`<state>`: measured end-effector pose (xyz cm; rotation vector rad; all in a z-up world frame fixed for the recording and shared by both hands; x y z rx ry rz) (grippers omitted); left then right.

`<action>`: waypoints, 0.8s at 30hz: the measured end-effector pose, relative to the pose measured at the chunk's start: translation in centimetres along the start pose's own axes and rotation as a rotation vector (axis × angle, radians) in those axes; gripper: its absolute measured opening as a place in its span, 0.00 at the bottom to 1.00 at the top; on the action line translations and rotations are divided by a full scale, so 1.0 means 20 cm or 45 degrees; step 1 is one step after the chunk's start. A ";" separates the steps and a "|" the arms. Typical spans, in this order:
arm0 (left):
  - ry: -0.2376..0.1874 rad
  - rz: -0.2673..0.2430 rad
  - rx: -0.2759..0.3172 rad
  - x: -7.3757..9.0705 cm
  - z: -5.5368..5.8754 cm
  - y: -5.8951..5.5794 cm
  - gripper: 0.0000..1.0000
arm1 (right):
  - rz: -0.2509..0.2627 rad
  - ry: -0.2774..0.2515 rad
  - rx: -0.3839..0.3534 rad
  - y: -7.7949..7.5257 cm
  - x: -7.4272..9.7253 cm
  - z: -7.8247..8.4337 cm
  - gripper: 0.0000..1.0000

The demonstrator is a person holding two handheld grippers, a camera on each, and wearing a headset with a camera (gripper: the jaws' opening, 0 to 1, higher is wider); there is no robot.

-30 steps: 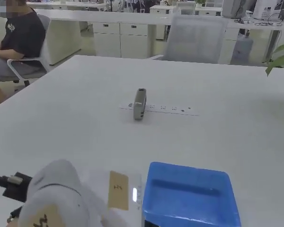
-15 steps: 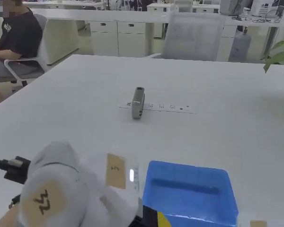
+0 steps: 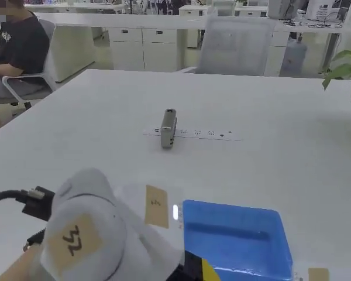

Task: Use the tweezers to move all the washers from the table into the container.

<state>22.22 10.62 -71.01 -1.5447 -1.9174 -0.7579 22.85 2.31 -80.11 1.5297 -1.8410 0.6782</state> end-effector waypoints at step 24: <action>-0.382 -0.194 0.688 0.05 0.18 -0.04 0.44 | -0.090 -0.144 -0.233 -0.08 0.08 -0.07 0.02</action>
Point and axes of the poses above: the centre of the closed fingertips' face, and the gripper's own axes: x roughly backward along the fingers, y roughly to its left, z roughly out of its underside, the point moved 6 cm from there along x, roughly backward along the fingers, and after that the axes turned 8 degrees about y, right-handed, at the moved point
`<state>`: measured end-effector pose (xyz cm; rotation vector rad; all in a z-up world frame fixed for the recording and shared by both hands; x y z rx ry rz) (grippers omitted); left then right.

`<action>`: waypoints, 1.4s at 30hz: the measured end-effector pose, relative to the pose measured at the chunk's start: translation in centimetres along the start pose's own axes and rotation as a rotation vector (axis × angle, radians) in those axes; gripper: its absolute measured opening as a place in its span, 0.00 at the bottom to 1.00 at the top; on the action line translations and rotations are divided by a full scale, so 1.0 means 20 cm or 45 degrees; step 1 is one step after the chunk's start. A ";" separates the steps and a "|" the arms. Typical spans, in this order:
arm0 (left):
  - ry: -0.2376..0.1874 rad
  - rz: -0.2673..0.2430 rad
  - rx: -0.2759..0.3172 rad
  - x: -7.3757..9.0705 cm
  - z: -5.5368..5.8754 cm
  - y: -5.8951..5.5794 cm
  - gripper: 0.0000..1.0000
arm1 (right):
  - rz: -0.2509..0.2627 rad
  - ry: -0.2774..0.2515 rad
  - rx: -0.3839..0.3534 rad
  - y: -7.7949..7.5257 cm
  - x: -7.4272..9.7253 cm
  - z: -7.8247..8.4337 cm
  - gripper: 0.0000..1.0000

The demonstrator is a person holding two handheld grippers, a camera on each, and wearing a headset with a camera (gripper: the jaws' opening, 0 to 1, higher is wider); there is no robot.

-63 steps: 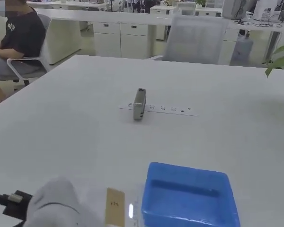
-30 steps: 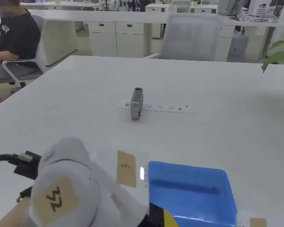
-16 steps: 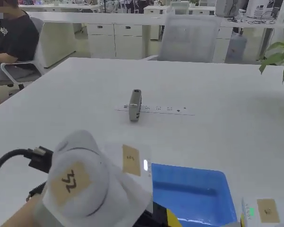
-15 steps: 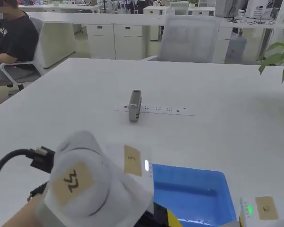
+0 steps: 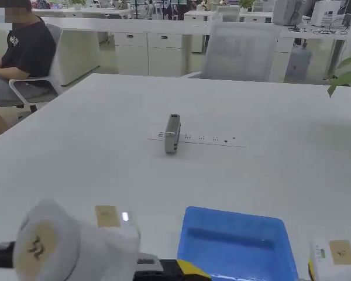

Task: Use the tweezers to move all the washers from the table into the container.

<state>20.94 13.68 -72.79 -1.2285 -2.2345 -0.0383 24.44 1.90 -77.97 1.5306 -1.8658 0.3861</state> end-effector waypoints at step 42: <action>-0.386 -0.476 0.073 0.17 0.08 -0.07 0.93 | 0.413 -0.242 -0.301 -0.38 0.27 -0.08 0.03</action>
Point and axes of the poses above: the centre of the closed fingertips' face, and the gripper's own axes: x roughly backward along the fingers, y roughly to its left, z roughly out of its underside, the point moved 6 cm from there along x, roughly backward along the fingers, and after that the axes turned 8 degrees about y, right-handed, at the moved point
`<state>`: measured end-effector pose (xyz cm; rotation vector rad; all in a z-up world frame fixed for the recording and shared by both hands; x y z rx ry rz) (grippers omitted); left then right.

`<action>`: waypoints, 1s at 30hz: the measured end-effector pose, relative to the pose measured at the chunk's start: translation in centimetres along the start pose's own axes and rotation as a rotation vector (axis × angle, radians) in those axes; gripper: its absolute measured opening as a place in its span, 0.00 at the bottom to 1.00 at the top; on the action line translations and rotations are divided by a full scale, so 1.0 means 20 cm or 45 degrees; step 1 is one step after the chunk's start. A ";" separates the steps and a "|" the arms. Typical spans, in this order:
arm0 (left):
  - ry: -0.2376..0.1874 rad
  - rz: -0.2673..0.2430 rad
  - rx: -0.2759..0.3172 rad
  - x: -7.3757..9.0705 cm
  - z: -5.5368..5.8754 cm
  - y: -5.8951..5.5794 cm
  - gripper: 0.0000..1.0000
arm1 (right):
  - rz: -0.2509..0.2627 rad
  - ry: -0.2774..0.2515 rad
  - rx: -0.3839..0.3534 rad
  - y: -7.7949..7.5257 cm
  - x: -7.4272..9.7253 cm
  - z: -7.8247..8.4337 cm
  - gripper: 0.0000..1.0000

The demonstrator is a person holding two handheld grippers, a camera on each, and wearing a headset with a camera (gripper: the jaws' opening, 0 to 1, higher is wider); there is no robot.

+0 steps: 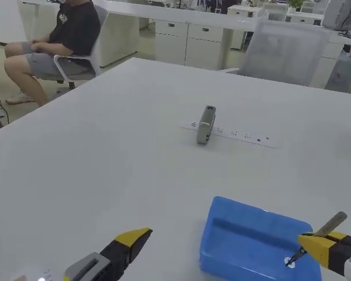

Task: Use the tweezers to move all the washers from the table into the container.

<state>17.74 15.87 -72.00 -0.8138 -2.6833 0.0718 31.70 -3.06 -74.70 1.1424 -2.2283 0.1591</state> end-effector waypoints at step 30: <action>0.078 0.006 -0.015 -0.01 0.05 0.01 0.87 | 0.005 -0.033 0.063 0.05 0.05 -0.03 0.03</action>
Point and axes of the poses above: the centre of the closed fingertips' face, and the gripper's own axes: x roughly backward along the fingers, y roughly to its left, z roughly out of its underside, the point moved 6 cm from there along x, roughly backward along the fingers, and after that the axes turned 8 degrees about y, right-handed, at the moved point
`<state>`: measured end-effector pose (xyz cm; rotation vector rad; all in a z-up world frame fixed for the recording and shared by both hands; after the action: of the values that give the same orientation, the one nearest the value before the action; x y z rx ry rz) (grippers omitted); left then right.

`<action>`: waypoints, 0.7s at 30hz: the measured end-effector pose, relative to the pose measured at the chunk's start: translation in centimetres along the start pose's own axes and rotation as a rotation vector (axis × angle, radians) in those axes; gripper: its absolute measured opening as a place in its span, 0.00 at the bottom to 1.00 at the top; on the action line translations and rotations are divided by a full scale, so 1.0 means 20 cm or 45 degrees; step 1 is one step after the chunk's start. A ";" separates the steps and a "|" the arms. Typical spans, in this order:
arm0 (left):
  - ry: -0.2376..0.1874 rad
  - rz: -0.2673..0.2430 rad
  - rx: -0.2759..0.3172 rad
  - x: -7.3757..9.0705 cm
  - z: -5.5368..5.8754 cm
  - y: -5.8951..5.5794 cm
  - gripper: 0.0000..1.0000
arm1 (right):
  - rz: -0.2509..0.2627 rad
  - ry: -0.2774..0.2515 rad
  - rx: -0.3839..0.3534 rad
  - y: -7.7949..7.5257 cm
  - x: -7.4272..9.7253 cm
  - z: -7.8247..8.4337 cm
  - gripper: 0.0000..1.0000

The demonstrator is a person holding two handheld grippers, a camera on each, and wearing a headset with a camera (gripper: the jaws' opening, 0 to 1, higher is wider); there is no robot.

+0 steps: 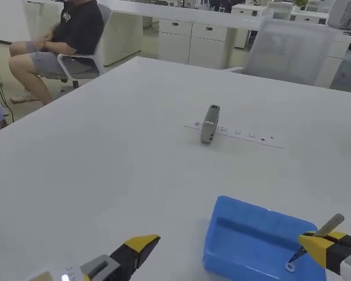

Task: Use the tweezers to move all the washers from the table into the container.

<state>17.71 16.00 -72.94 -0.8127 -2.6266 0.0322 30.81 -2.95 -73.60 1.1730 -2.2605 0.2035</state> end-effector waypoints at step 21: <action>0.023 0.008 -0.004 0.00 0.01 -0.01 0.85 | -0.227 0.075 -0.028 0.31 0.02 0.18 0.03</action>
<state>17.59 15.90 -73.13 -0.8182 -2.6080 0.0222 24.11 -0.88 -75.57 1.3312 -2.0888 0.1414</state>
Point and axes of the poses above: the centre of the closed fingertips' face, and the gripper's own axes: x roughly backward along the fingers, y roughly to its left, z roughly out of its underside, the point moved 6 cm from there along x, roughly backward along the fingers, and after that the axes turned 8 degrees about y, right-handed, at the moved point
